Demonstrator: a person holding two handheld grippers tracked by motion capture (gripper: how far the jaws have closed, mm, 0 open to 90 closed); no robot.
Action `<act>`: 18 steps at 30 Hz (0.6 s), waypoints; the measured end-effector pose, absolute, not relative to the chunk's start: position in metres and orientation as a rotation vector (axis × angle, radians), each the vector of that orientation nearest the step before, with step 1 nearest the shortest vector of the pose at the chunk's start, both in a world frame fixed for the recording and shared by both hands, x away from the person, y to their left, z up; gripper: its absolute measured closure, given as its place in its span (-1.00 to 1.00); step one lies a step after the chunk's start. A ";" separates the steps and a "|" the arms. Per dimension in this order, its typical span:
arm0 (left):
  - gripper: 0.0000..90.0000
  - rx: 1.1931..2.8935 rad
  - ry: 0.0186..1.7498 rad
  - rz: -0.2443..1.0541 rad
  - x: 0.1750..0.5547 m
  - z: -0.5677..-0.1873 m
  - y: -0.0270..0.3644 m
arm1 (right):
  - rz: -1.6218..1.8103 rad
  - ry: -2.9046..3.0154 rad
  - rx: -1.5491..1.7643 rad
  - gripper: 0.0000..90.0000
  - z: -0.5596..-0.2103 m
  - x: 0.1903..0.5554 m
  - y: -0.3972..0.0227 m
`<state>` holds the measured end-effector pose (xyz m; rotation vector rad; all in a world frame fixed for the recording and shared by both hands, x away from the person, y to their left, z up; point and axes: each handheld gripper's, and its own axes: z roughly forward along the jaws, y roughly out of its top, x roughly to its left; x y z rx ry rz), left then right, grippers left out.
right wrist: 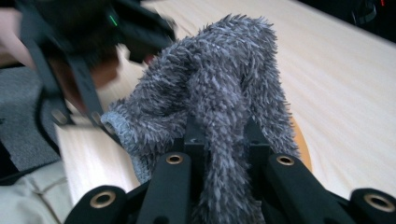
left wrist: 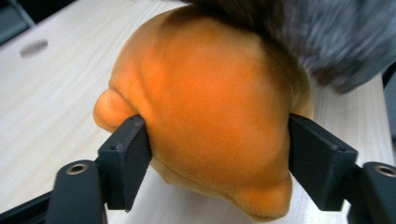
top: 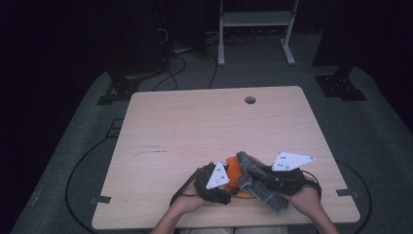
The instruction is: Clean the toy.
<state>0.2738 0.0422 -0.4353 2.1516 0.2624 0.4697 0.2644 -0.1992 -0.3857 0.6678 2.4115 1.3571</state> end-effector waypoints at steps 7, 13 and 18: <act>-0.34 2.154 0.260 0.443 0.276 -0.440 0.048 | 1.314 2.451 0.693 0.70 -0.403 0.272 -0.212; -0.35 2.165 0.230 0.495 0.271 -0.434 0.040 | 1.296 2.433 0.697 0.70 -0.392 0.265 -0.212; -0.33 2.201 0.219 0.506 0.271 -0.436 0.043 | 1.274 2.454 0.587 0.70 -0.388 0.262 -0.188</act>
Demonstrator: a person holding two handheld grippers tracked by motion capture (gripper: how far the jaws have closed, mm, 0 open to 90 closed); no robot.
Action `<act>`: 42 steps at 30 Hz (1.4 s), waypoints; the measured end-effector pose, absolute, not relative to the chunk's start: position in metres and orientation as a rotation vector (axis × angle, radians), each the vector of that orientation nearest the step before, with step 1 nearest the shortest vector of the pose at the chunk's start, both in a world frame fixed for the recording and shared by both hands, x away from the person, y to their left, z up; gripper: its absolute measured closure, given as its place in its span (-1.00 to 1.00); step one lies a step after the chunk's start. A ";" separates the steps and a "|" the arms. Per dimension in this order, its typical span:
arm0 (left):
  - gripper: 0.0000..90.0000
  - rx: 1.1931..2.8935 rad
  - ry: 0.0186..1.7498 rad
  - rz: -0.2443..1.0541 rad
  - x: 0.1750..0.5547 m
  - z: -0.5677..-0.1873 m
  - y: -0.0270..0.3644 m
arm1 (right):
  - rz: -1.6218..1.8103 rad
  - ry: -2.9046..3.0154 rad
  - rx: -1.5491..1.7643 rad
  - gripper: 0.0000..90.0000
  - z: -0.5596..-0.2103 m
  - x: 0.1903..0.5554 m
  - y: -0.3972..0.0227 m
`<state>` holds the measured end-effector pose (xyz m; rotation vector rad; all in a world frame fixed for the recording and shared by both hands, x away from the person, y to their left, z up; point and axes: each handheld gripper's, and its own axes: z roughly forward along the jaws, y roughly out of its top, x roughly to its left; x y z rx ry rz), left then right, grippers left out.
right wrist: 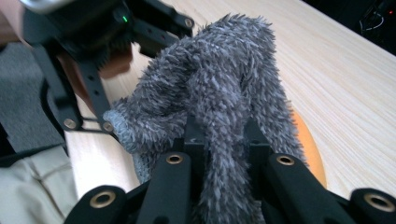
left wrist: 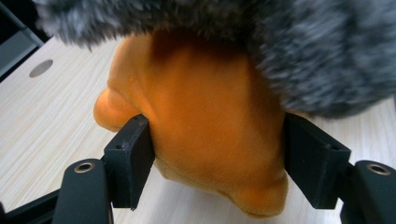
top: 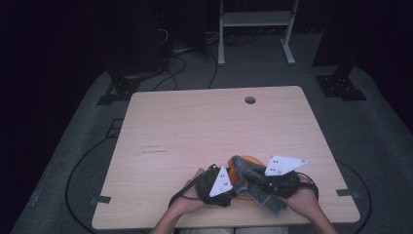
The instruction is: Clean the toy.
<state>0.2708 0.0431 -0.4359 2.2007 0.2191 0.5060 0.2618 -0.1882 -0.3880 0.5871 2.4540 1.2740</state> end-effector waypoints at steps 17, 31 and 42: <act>-0.41 2.171 0.334 0.374 0.286 -0.443 0.064 | 1.325 2.434 0.690 0.70 -0.411 0.273 -0.206; -0.42 2.134 0.369 0.369 0.290 -0.441 0.068 | 1.341 2.424 0.819 0.69 -0.423 0.280 -0.226; -0.45 2.125 0.407 0.383 0.294 -0.444 0.070 | 1.288 2.436 0.840 0.69 -0.433 0.282 -0.229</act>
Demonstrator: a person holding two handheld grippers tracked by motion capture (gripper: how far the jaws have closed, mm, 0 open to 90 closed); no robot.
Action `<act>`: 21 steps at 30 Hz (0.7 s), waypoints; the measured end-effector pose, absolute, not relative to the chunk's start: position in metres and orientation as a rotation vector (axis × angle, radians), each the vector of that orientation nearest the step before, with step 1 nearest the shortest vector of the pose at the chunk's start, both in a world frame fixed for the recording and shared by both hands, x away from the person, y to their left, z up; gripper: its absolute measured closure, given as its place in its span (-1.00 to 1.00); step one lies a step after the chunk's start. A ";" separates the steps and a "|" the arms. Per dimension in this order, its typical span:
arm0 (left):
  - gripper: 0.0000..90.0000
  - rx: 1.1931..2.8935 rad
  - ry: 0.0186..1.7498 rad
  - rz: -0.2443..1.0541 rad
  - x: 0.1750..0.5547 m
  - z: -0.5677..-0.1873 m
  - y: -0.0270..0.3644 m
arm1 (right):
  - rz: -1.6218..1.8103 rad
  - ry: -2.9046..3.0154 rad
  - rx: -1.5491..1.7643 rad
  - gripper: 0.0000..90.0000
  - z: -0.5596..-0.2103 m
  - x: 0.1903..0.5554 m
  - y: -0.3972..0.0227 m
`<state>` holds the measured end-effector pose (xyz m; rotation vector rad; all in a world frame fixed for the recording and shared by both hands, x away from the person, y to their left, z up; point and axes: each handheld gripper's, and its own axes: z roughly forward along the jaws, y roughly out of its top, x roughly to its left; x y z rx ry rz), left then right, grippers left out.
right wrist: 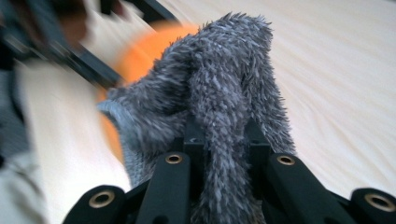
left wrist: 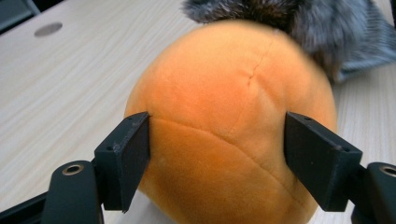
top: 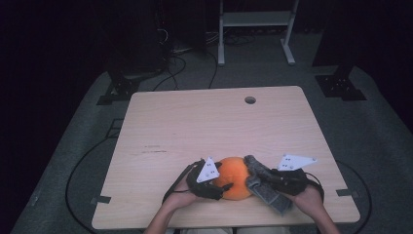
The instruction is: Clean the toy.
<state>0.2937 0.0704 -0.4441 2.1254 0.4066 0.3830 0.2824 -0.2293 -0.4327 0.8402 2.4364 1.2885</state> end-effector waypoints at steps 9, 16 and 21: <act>-0.45 2.115 0.417 0.364 0.296 -0.447 0.074 | 1.412 2.424 0.851 0.69 -0.429 0.284 -0.228; -0.46 2.117 0.414 0.366 0.296 -0.447 0.074 | 1.254 2.468 0.979 0.69 -0.449 0.292 -0.243; -0.47 2.116 0.409 0.379 0.294 -0.447 0.069 | 1.539 2.394 0.885 0.69 -0.426 0.285 -0.237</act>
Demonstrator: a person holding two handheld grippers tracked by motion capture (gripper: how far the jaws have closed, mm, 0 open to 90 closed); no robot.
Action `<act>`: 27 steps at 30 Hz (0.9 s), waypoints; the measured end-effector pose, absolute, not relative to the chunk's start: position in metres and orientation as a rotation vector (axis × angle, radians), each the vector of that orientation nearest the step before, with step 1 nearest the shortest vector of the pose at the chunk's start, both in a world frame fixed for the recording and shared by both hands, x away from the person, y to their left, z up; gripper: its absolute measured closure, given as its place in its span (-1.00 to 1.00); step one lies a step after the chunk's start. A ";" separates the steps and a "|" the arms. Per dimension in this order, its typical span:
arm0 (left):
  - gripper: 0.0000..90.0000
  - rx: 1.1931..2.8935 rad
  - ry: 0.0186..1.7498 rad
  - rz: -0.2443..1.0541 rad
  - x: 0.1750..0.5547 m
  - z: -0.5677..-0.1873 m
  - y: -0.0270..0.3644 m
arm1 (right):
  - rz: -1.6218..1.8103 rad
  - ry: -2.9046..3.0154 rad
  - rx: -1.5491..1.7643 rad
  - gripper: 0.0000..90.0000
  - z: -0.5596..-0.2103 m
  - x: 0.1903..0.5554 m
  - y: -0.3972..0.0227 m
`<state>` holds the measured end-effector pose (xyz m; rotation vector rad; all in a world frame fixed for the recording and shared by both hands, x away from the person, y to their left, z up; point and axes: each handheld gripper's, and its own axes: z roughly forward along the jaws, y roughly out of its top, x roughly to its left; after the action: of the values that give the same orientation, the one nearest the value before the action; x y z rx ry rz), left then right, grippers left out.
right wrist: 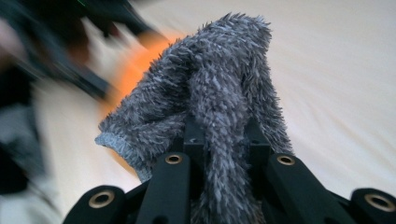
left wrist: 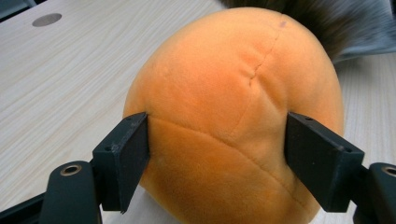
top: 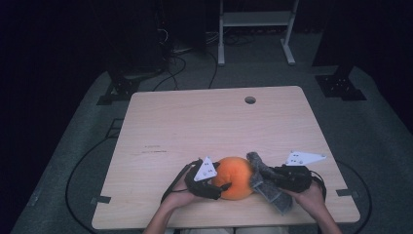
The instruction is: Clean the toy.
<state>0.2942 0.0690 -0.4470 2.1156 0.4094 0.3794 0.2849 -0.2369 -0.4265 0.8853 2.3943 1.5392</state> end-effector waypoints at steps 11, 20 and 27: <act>-0.48 2.113 0.410 0.380 0.292 -0.447 0.071 | 1.438 2.387 0.963 0.69 -0.438 0.288 -0.241; -0.48 2.124 0.371 0.405 0.288 -0.445 0.067 | 1.421 2.395 0.907 0.68 -0.439 0.287 -0.228; -0.47 2.140 0.364 0.422 0.288 -0.445 0.066 | 1.438 2.358 0.857 0.68 -0.429 0.284 -0.225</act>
<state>0.2875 0.0656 -0.4451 2.1397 0.3643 0.4224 0.2837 -0.2250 -0.4290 0.8572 2.3578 1.4383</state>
